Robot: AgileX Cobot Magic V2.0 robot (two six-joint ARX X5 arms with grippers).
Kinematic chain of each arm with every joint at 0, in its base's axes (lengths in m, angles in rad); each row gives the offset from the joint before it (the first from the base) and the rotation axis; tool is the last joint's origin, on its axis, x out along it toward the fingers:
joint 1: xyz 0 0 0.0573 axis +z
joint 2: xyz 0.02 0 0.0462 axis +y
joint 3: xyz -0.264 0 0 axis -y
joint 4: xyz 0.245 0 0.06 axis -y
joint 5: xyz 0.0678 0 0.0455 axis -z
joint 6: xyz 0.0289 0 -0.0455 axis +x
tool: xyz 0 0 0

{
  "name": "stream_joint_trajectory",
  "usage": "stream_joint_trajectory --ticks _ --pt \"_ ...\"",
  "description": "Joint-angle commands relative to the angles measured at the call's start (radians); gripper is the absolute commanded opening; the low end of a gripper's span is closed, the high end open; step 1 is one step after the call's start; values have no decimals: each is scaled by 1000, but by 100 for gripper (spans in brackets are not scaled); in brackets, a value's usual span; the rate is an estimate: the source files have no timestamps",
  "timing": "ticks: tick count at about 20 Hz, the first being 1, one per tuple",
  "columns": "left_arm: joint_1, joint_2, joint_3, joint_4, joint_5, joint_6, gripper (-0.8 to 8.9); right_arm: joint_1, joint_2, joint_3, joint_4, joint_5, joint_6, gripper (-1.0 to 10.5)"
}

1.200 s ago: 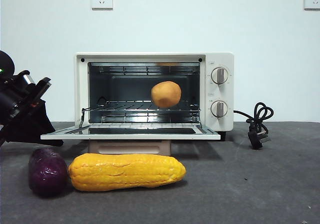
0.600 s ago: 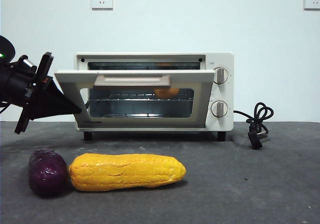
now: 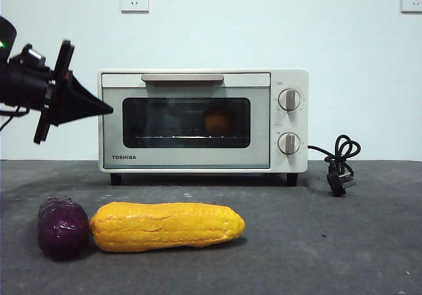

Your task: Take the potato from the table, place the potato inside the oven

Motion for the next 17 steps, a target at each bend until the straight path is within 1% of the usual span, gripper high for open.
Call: stream_joint_trajectory --ticks 1,3,6,9,13,15,17 --pt "-5 -69 -2 -31 18 10 -8 2 0 1 3 3 -2 505" --pt "-11 -160 -2 -100 20 42 -8 2 2 1 3 3 -27 505" --pt "-11 -332 -2 -246 5 114 -8 2 9 1 5 3 -80 504" --pt "-15 -517 -2 -439 -67 219 -8 2 26 1 9 3 -121 504" --pt "-47 -740 -2 -763 -252 414 -8 2 62 1 38 -2 -151 504" --pt "-74 -830 -2 -919 -362 490 -8 2 84 1 41 -2 -159 504" --pt "-104 -911 -2 -1056 -463 542 -8 2 106 1 41 -2 -172 504"
